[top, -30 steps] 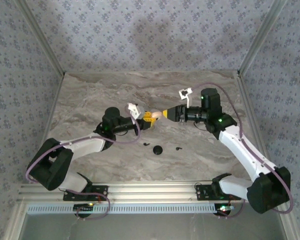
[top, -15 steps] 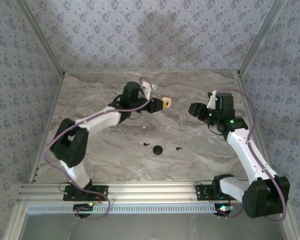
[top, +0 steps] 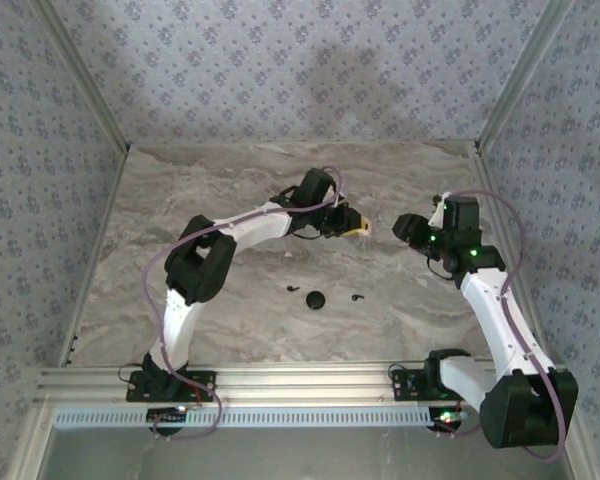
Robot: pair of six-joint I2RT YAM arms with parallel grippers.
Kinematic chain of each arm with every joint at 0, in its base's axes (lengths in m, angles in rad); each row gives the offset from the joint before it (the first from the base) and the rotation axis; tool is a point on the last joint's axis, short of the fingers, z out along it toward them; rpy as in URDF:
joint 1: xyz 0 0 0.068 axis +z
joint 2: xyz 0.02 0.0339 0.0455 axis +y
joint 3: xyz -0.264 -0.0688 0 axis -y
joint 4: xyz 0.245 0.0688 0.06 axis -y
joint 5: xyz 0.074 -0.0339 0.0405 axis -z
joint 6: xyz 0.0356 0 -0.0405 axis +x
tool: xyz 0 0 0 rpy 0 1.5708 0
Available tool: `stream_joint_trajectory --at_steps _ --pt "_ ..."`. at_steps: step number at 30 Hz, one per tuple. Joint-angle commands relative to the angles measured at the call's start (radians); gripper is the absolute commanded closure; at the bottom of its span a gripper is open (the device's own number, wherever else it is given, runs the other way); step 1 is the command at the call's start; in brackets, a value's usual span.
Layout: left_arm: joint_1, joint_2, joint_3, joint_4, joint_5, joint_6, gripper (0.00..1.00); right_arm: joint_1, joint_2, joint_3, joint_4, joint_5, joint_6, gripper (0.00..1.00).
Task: Insert the wireless bluetooth earbuds into the charging case
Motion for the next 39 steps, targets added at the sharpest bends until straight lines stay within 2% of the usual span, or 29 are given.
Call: stream_joint_trajectory --at_steps 1,15,26,30,39 --pt "-0.015 0.040 0.085 -0.053 -0.005 -0.109 0.89 -0.012 -0.024 -0.016 -0.024 0.004 -0.023 0.47" --pt "-0.054 0.144 0.187 -0.180 -0.028 -0.143 0.84 -0.017 -0.025 -0.072 0.052 -0.026 0.009 0.48" --pt "-0.065 0.178 0.194 -0.229 -0.042 -0.161 0.82 -0.017 0.001 -0.077 0.076 -0.041 0.013 0.48" --pt "-0.065 0.179 0.191 -0.252 -0.049 -0.161 0.78 -0.017 -0.001 -0.083 0.074 -0.044 0.010 0.48" --pt "-0.064 0.160 0.179 -0.288 -0.069 -0.142 0.62 -0.015 -0.008 -0.071 0.068 -0.067 0.010 0.48"
